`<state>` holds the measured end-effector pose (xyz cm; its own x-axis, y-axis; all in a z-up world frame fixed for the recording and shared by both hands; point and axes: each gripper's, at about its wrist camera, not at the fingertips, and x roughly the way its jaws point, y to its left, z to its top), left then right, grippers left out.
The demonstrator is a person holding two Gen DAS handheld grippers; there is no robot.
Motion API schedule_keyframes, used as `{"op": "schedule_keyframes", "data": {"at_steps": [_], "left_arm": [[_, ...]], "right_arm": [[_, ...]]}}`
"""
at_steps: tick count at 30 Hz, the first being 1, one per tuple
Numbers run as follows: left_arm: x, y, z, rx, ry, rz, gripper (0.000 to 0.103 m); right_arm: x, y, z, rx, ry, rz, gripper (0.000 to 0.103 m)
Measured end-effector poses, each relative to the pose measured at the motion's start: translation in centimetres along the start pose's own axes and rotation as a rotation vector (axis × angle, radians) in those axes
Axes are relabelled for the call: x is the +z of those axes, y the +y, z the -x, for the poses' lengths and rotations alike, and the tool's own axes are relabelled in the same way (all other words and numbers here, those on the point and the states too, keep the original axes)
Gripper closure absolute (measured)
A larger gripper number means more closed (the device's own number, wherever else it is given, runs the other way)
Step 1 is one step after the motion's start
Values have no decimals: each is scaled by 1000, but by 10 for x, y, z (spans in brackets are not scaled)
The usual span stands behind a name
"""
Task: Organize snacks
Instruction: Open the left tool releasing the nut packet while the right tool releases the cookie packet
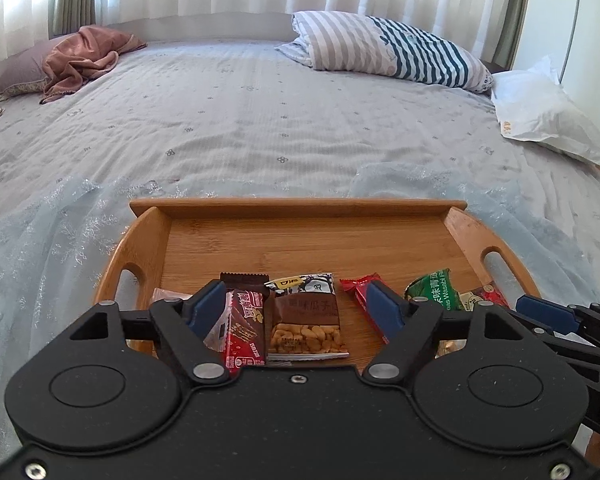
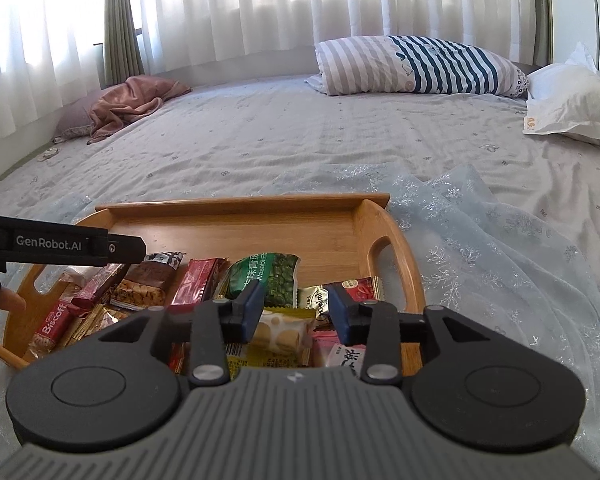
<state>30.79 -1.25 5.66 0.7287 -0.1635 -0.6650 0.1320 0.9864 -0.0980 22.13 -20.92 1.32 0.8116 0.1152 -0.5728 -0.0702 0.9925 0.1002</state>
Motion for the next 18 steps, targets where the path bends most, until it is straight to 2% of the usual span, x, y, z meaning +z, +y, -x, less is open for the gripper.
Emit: {"op": "schedule_keyframes", "data": {"at_steps": [6,18], "left_arm": [[-1,4,28,8,-31,2,13],[-29,4,92,32,-94,-32,5]], "right_arm": [[-2,2,15,9,-25,-3,41],[-19,16,60,15,-84,51,29]]}}
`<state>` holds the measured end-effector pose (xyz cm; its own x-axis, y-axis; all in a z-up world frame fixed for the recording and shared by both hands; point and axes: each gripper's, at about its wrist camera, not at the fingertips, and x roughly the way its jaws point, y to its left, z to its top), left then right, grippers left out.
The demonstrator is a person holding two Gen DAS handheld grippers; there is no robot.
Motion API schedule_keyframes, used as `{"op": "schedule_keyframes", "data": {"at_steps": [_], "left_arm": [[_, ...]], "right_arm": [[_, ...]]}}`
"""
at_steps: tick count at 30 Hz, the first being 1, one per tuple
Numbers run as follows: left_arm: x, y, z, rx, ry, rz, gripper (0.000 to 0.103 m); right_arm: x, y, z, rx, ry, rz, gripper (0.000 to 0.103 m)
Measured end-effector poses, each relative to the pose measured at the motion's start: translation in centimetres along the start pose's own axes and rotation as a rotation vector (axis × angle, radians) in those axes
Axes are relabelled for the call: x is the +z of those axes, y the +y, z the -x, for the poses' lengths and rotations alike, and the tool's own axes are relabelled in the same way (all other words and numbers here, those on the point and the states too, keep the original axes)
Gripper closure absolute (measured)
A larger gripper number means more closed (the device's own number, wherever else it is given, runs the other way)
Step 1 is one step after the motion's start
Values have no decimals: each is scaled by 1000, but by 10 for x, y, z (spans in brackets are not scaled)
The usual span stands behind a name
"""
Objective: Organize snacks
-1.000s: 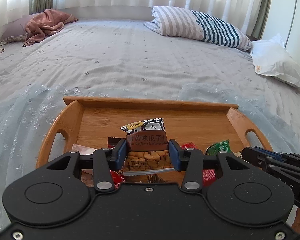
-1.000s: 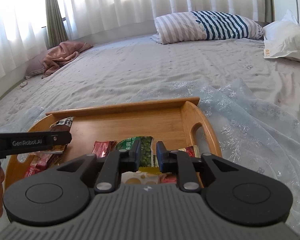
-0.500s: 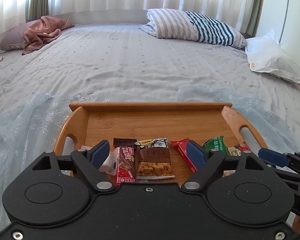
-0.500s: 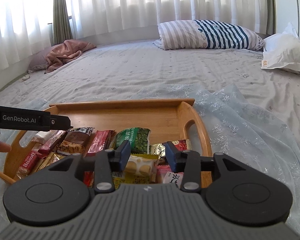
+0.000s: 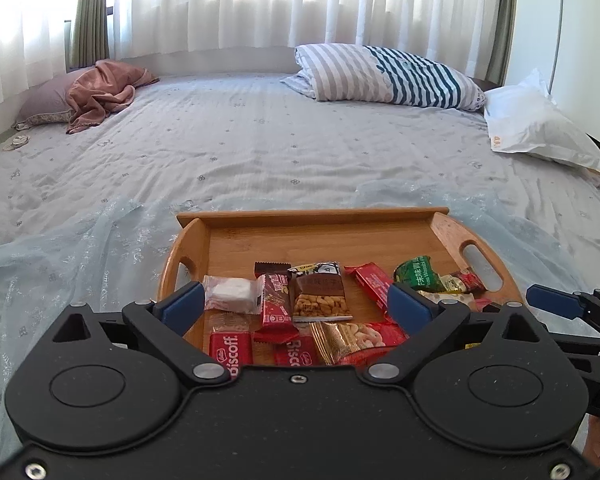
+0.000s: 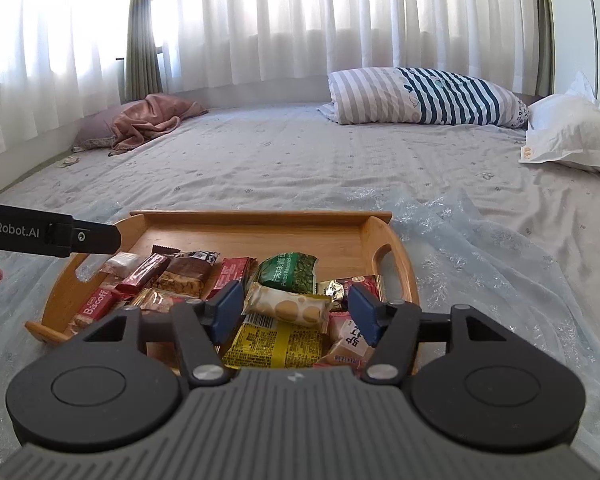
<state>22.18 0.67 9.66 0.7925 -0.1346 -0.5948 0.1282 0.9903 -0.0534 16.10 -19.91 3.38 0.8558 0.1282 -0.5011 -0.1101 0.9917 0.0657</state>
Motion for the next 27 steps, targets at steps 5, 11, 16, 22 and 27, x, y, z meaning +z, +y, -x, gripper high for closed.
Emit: {"op": "schedule_keyframes", "data": {"at_steps": [5,11,16,22,27], "left_arm": [[-15,-5,22,4,-21,-2,4],[-36,-9,43,9,-34,-2,3],[-51,-10,53,3,-33,6,2],[-72,-8,57,16,-10,37,2],[-88,-10,57,65,-13,23,2]], "right_arm": [[-10,10,19,-8,-21,36,25],[-22,14,33,-5,-25,52,22],[-36,19,42,-3,-19,55,19],[-54,17,45,-6,-2,40,17],[-68,16,42,-26,19,26,16]]}}
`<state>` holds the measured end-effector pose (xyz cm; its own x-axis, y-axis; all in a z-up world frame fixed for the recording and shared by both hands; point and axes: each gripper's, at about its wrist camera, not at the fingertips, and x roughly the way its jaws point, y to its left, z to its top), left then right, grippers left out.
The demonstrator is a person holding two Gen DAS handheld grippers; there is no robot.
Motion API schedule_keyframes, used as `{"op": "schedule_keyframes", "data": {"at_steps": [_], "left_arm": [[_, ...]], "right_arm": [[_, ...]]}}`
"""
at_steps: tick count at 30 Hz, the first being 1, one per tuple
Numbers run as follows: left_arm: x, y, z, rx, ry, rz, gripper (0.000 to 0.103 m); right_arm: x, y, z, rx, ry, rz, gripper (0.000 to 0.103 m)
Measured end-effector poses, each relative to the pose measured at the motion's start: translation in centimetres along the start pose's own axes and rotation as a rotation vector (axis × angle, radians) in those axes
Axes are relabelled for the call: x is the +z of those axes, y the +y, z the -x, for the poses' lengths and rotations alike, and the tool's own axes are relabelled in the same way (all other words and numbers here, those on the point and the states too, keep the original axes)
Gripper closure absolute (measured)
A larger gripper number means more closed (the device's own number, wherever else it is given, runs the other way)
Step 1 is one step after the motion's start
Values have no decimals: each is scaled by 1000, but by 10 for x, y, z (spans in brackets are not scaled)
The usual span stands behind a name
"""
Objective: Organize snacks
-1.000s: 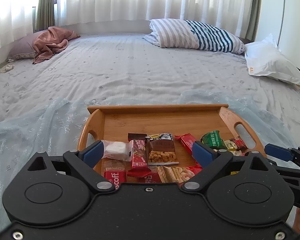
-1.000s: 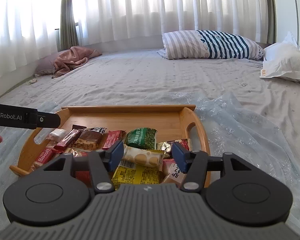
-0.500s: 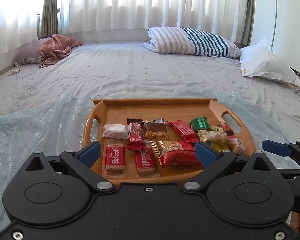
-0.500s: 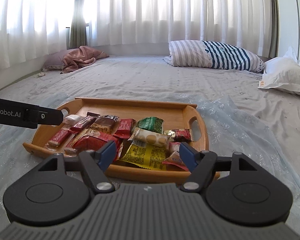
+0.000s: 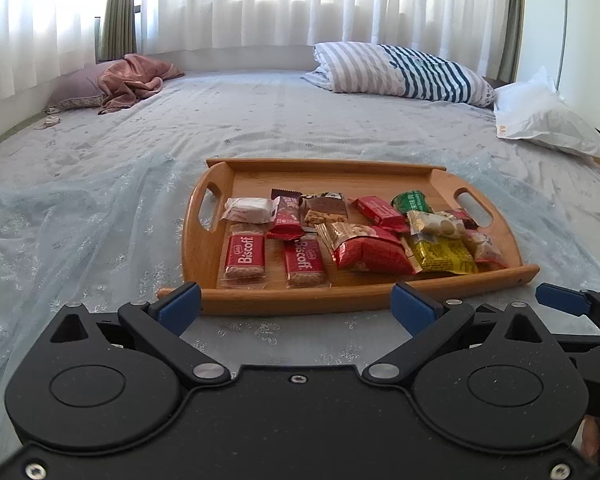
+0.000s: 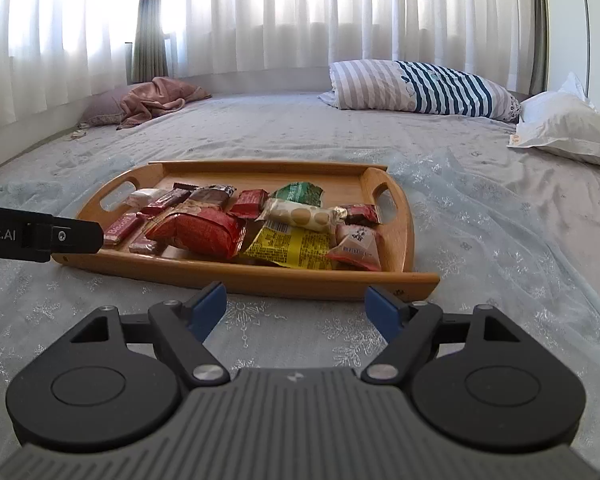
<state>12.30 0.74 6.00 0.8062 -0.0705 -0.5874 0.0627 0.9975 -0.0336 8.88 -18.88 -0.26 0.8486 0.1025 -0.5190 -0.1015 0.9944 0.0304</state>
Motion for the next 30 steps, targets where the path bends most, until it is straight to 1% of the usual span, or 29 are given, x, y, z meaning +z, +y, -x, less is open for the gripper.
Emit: {"op": "schedule_keyframes", "data": {"at_steps": [5,9,15,24,27,30], "left_arm": [[-13,4,-4,3,46,39,2],[-26,6,-9,27,70,59,2],[-40,4,-16,73,83,52,2],[-51,3,-27,80,124,63,2],[-55,3,-31,88,130,59,1],[-60,1,-32,98,113,41,0]], "right_arm": [[-11,-2,-4,-9,19,-20,16],[-17,-3,-7,-15,31,-37,16],[-23,-4,-10,-14,50,-52,15],[-31,1,-9,-10,64,-31,13],[-34,3,-10,-17,66,-21,11],[-35,5,-11,-21,63,-15,7]]}}
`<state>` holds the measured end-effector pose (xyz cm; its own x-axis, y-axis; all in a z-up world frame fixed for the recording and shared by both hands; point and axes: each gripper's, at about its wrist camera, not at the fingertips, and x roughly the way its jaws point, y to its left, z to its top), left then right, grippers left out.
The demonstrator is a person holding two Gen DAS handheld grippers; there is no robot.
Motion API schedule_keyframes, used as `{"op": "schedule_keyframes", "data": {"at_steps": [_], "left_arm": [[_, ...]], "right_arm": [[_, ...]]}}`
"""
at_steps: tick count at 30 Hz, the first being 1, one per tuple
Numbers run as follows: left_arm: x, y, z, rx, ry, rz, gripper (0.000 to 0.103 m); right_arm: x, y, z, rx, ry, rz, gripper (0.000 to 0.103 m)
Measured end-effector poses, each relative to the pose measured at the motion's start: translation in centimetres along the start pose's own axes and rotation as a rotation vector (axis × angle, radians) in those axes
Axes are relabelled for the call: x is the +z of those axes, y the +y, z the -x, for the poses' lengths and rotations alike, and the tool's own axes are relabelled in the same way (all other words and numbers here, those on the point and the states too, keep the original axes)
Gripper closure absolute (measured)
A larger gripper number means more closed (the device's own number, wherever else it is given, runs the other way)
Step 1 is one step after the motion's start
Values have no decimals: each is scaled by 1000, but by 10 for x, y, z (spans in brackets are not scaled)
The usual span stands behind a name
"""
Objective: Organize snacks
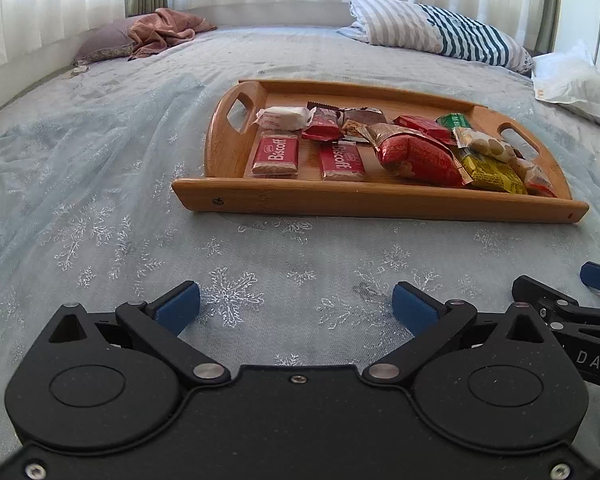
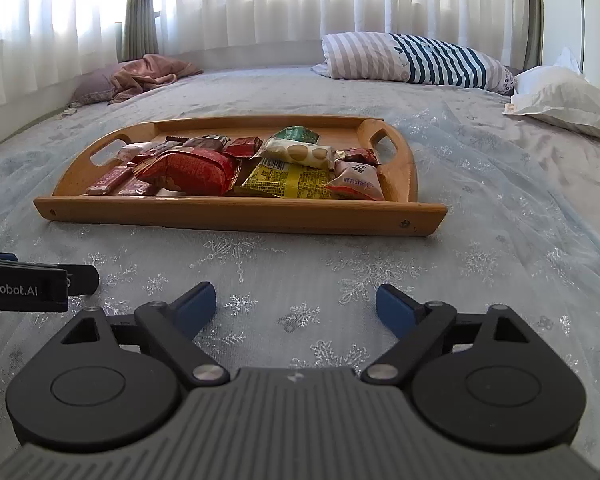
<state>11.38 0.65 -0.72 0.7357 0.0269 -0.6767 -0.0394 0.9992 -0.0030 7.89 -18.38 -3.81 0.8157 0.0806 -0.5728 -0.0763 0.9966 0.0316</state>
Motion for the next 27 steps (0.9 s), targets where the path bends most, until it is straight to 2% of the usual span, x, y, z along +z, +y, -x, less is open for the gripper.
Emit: {"op": "schedule_keyframes", "data": {"at_steps": [6,27], "left_arm": [[-4,-1,-4,-1,-25,2,0],[-11,2,-5,-14,-55,8,0]], "right_arm": [[-1,3,-3,-4,8,11,0],[-4,4,-4,-11,3,20,0]]}}
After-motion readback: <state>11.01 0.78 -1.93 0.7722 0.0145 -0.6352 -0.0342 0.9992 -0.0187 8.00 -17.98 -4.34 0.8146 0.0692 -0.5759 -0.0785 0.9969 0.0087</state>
